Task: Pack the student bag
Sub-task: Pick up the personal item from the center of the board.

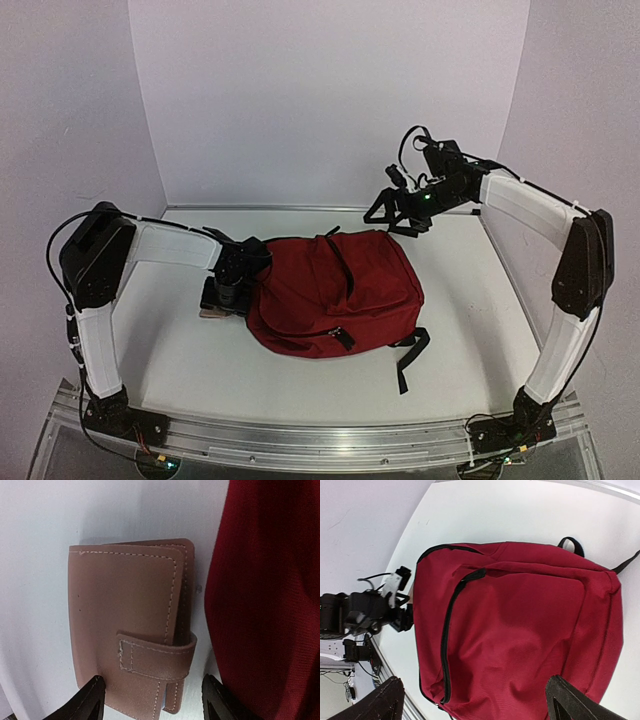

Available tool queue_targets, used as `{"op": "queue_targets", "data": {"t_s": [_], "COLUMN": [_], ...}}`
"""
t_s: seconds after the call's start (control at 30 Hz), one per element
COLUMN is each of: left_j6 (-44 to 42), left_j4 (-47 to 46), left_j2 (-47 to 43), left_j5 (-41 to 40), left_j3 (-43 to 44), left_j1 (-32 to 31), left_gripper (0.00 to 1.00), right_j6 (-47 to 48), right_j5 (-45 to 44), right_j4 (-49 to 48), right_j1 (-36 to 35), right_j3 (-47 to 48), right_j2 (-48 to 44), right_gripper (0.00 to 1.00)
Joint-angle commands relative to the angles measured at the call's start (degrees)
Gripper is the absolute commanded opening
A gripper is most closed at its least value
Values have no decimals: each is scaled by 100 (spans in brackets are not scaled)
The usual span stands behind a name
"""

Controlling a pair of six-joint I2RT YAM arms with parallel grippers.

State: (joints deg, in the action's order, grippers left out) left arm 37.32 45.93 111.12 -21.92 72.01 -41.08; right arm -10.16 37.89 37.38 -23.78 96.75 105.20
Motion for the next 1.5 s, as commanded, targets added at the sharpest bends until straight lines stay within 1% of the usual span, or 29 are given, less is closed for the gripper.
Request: {"op": "queue_targets", "data": {"t_s": [0.0, 0.1, 0.2, 0.27, 0.47, 0.53, 0.6, 0.73, 0.87, 0.97, 1.07, 1.17, 1.3, 1.47], "left_j6": [-107, -49, 73, 125, 100, 102, 102, 4, -318, -450, -510, -340, 184, 740], "left_j4": [265, 393, 488, 481, 509, 547, 602, 525, -323, -777, -1682, -2878, -4287, -6020], "left_j2": [381, 536, 466, 281, -412, -671, -911, -1591, -2513, -3125, -3668, -3968, -3920, -3832], "left_j5": [-460, -700, -889, -944, -832, -768, -743, -435, 583, 1094, 1942, 2788, 3673, 4327], "left_j3": [341, 387, 313, 222, 137, 135, 144, 228, 117, 192, -15, -374, -753, -1272], "left_j1": [12, 12, 11, 11, 5, 3, 4, -42, -85, -82, -84, -88, -84, -84], "left_gripper": [65, 61, 52, 44, 14, 5, 1, 0, 0, 0, 0, 0, 0, 0], "right_j6": [-63, -61, -45, -22, 81, 129, 164, 224, 255, 215, 172, 151, 175, 207], "right_j5": [281, 346, 406, 437, 605, 647, 657, 733, 951, 1178, 1492, 1911, 2787, 3118], "right_j4": [-47, -64, -116, -130, -146, -139, -139, -142, -139, -144, -168, -196, -237, -321], "right_j1": [-22, -22, -22, -24, -26, -25, -23, -33, -30, -37, -68, -145, -268, -603], "right_j3": [-55, -84, -146, -177, -172, -154, -142, -145, -107, -36, 57, 173, 284, 269], "right_j2": [-269, -299, -332, -347, -325, -333, -353, -438, -520, -527, -511, -451, -327, -382], "right_gripper": [98, 98, 98, 98, 98, 98, 98, 98, 98, 98, 98, 98, 98, 98]}}
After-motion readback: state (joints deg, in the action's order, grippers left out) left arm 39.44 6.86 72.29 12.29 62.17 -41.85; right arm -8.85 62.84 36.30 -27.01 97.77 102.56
